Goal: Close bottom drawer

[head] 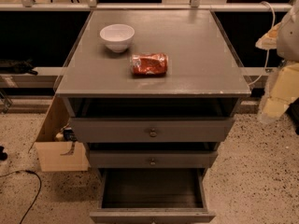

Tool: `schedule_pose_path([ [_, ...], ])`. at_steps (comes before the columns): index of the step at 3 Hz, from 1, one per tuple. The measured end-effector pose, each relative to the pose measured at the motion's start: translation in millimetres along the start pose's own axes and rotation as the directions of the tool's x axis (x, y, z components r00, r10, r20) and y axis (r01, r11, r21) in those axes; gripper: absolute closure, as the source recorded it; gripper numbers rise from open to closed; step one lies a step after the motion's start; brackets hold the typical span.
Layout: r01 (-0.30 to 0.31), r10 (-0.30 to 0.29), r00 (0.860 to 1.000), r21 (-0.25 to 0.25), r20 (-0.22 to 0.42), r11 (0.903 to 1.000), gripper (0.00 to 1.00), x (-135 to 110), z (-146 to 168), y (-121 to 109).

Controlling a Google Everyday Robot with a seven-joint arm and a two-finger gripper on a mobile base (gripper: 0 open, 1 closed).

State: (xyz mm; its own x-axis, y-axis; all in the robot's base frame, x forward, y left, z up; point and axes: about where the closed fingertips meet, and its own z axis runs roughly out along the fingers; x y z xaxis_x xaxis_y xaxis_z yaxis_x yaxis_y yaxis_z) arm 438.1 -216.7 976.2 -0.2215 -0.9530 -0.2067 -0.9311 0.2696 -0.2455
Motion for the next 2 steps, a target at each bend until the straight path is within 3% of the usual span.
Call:
schedule_pose_path([
  [2,-0.004,0.003,1.0,0.01,0.018,0.9999,0.0,-0.3,-1.4,-2.7],
])
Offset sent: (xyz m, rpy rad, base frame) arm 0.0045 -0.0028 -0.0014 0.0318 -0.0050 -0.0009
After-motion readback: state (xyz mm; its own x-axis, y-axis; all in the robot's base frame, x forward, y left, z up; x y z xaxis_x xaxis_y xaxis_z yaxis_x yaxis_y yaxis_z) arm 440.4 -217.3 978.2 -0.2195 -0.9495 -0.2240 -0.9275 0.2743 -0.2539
